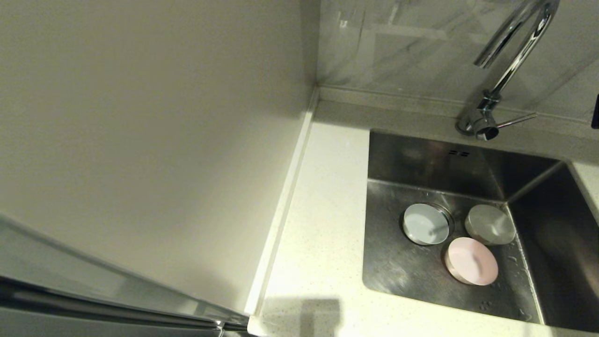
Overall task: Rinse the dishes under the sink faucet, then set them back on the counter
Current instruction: Turn on the faucet
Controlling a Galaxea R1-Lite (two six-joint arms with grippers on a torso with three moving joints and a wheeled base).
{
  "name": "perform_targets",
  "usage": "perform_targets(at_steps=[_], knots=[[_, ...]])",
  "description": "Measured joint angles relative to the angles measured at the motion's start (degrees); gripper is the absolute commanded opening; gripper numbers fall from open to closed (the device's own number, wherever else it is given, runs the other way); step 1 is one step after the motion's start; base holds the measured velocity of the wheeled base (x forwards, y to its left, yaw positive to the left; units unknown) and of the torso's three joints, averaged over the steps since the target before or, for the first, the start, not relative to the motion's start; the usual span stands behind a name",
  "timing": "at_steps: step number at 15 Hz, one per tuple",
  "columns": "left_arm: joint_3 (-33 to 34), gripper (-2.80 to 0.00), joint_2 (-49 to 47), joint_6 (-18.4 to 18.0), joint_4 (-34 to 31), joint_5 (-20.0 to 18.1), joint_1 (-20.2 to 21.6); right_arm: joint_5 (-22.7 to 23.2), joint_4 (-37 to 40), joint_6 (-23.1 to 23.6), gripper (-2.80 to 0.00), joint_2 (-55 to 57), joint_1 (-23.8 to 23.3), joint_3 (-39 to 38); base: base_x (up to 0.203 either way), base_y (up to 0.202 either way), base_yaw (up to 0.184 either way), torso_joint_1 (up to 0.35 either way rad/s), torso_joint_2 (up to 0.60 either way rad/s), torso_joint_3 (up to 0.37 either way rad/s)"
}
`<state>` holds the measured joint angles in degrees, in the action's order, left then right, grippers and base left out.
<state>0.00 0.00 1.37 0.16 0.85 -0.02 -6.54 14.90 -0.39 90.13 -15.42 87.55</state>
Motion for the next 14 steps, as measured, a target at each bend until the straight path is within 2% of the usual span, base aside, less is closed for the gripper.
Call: perform_targets(at_steps=[3,10,14], knots=[[0.0,-2.8,0.0,0.0,0.0,0.0,0.0,-0.2,-8.1,0.0,-2.8,3.6,1.0,1.1,0.0,0.0,0.0,0.0,0.0,0.0],[0.0,-2.8,0.0,0.0,0.0,0.0,0.0,-0.5,-16.2,0.0,-2.8,12.1,2.7,6.1,0.0,0.0,0.0,0.0,0.0,0.0],[0.0,-2.8,0.0,0.0,0.0,0.0,0.0,-2.3,-17.2,0.3,-2.8,16.8,4.1,10.6,0.0,0.0,0.0,0.0,0.0,0.0]])
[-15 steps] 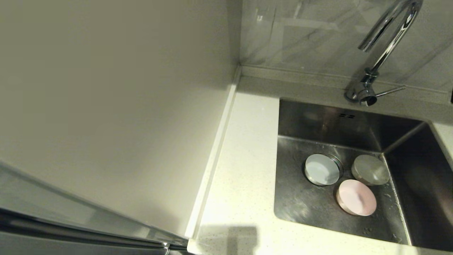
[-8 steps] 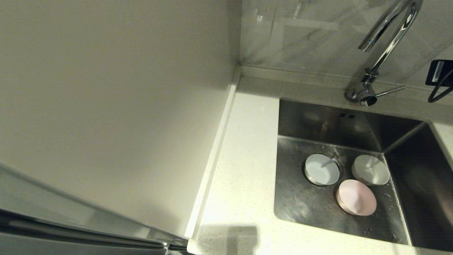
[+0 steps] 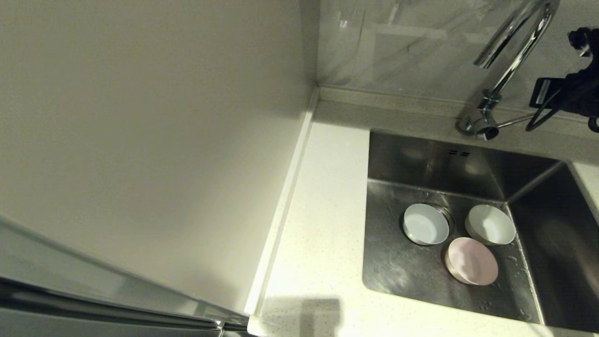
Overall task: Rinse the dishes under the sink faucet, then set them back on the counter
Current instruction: Turn on the faucet
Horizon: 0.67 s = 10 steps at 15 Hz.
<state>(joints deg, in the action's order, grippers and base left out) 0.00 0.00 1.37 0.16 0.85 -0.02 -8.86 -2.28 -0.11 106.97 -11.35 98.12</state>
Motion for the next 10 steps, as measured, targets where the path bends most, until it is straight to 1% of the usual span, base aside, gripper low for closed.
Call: perform_targets(at_steps=[5,7,10], knots=[[0.0,-2.8,0.0,0.0,0.0,0.0,0.0,-1.9,0.2,0.6,-2.8,3.4,1.9,1.3,0.0,0.0,0.0,0.0,0.0,0.0],[0.0,-2.8,0.0,0.0,0.0,0.0,0.0,-2.6,1.0,3.8,-2.8,3.7,2.1,1.1,0.0,0.0,0.0,0.0,0.0,0.0],[0.0,-2.8,0.0,0.0,0.0,0.0,0.0,-2.7,5.1,9.5,-2.8,3.0,1.4,0.5,0.0,0.0,0.0,0.0,0.0,0.0]])
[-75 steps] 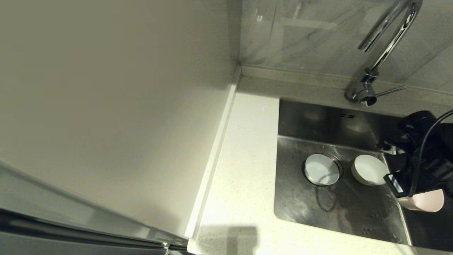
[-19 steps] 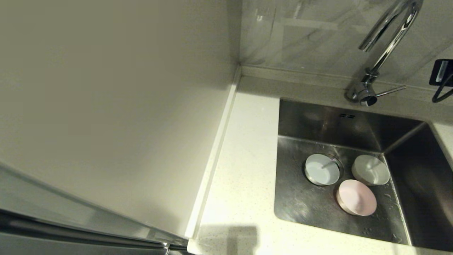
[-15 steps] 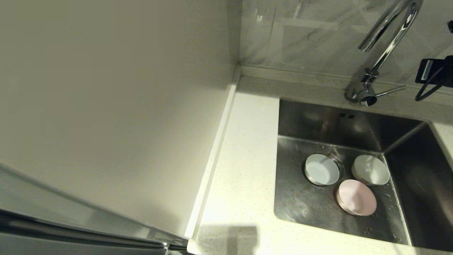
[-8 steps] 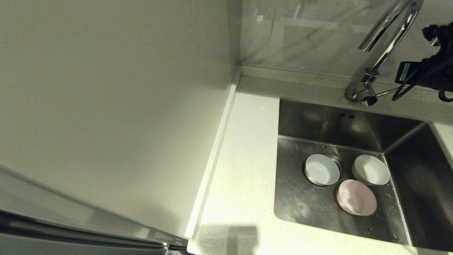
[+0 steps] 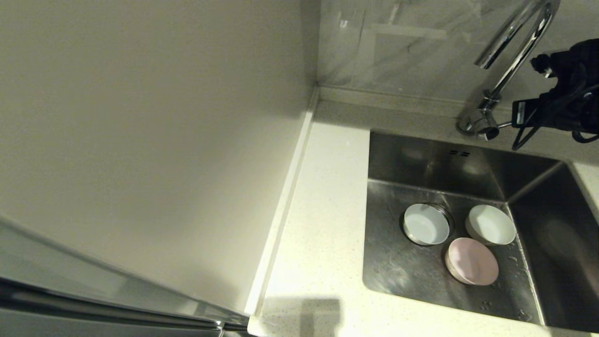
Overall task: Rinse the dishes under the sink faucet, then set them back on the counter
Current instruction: Turn on the faucet
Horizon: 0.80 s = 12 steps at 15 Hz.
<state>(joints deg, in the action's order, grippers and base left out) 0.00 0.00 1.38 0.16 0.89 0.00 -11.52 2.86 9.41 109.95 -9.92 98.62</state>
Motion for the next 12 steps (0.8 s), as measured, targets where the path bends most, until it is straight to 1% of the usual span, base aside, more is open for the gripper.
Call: perform_targets(at_steps=[2,6,7,10,12], knots=[[0.0,-2.8,0.0,0.0,0.0,0.0,0.0,0.4,2.3,1.0,-2.8,-1.0,-0.7,-0.4,0.0,0.0,0.0,0.0,0.0,0.0],[0.0,-2.8,0.0,0.0,0.0,0.0,0.0,0.6,6.0,1.0,-2.8,-3.2,-1.7,-1.3,0.0,0.0,0.0,0.0,0.0,0.0],[0.0,-2.8,0.0,0.0,0.0,0.0,0.0,0.7,6.2,0.5,-2.8,-3.5,-1.8,-1.3,0.0,0.0,0.0,0.0,0.0,0.0],[0.0,-2.8,0.0,0.0,0.0,0.0,0.0,0.1,4.8,-3.2,-2.8,-4.0,-2.0,-0.3,0.0,0.0,0.0,0.0,0.0,0.0],[0.0,-2.8,0.0,0.0,0.0,0.0,0.0,-0.1,3.1,-3.7,-2.8,-4.4,-2.8,0.8,0.0,0.0,0.0,0.0,0.0,0.0]])
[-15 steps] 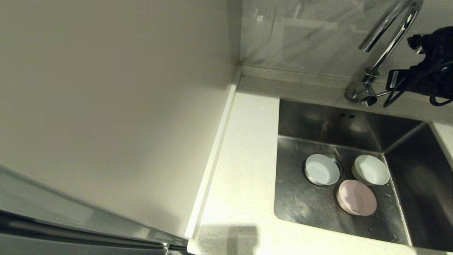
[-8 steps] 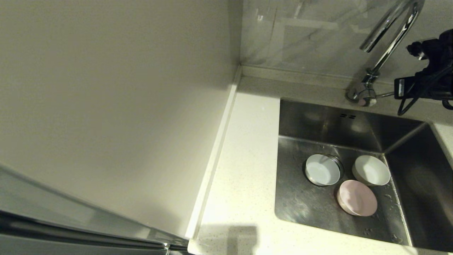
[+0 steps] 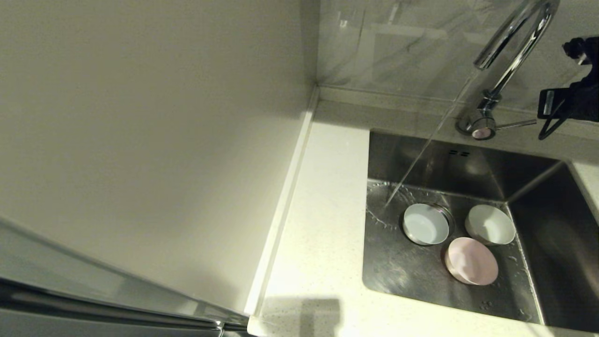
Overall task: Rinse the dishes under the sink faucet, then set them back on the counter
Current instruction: Turn on the faucet
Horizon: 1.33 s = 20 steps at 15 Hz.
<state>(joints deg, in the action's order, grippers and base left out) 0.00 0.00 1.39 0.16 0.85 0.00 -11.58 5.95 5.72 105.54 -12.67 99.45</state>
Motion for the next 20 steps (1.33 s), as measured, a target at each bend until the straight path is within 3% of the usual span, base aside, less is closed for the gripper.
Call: perform_targets(at_steps=[3,6,9,11,13,15,20], knots=[[0.0,-2.8,0.0,0.0,0.0,0.0,0.0,-1.5,-2.6,0.3,-2.8,-2.4,-3.2,0.7,0.0,0.0,0.0,0.0,0.0,0.0],[0.0,-2.8,0.0,0.0,0.0,0.0,0.0,-7.5,-3.1,1.9,-2.8,-7.2,-7.5,-3.8,0.0,0.0,0.0,0.0,0.0,0.0],[0.0,-2.8,0.0,0.0,0.0,0.0,0.0,-9.8,-2.1,3.3,-2.8,-14.0,-11.6,-17.2,0.0,0.0,0.0,0.0,0.0,0.0],[0.0,-2.8,0.0,0.0,0.0,0.0,0.0,-7.2,-0.9,2.1,-2.8,-21.3,-12.5,-28.4,0.0,0.0,0.0,0.0,0.0,0.0],[0.0,-2.8,0.0,0.0,0.0,0.0,0.0,-2.4,-0.4,0.8,-2.8,-29.3,-10.1,-37.7,0.0,0.0,0.0,0.0,0.0,0.0],[0.0,-2.8,0.0,0.0,0.0,0.0,0.0,0.4,-1.6,0.1,-2.8,-36.8,-2.8,-44.7,0.0,0.0,0.0,0.0,0.0,0.0],[0.0,-2.8,0.0,0.0,0.0,0.0,0.0,1.3,-16.5,1.8,-2.8,-51.4,8.3,-67.8,0.0,0.0,0.0,0.0,0.0,0.0]])
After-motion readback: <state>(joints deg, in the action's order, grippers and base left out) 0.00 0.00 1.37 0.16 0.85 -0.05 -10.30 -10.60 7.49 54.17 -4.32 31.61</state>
